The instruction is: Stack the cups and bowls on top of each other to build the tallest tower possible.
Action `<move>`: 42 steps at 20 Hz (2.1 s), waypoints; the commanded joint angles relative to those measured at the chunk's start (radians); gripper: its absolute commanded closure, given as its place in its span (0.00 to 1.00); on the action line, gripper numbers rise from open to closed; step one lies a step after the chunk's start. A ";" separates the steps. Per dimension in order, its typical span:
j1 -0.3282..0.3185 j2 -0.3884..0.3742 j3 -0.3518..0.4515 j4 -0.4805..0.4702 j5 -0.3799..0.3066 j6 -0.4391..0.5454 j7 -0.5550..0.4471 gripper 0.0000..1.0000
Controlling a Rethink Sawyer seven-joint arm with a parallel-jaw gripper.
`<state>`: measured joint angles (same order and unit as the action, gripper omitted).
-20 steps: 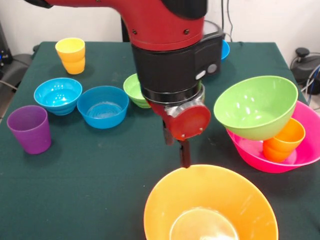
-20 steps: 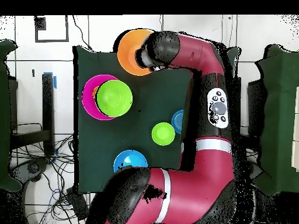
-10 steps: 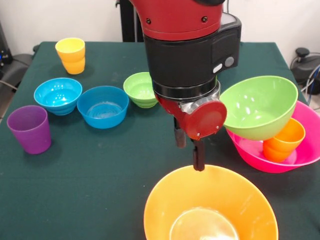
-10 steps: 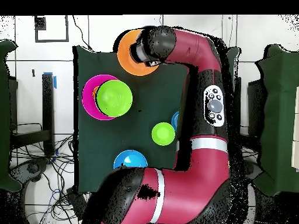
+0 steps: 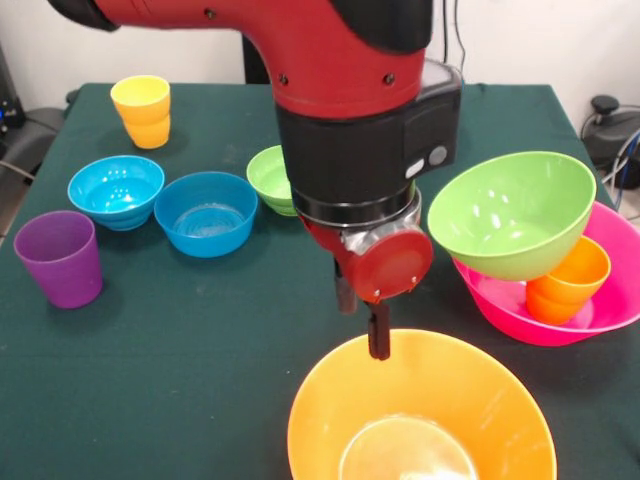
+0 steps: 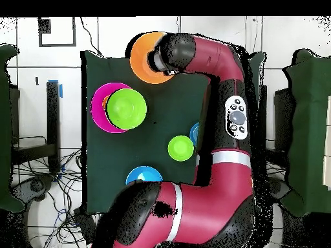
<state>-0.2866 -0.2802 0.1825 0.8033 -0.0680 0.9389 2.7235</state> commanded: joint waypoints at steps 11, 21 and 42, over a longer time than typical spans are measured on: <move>0.021 0.065 -0.021 0.066 -0.027 -0.128 0.006 0.00; 0.055 0.095 -0.064 0.011 -0.041 -0.117 0.014 0.00; 0.050 0.153 -0.003 -0.060 0.020 -0.102 -0.085 0.00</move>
<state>-0.2441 -0.1582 0.0852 0.7567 -0.0598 0.8322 2.7235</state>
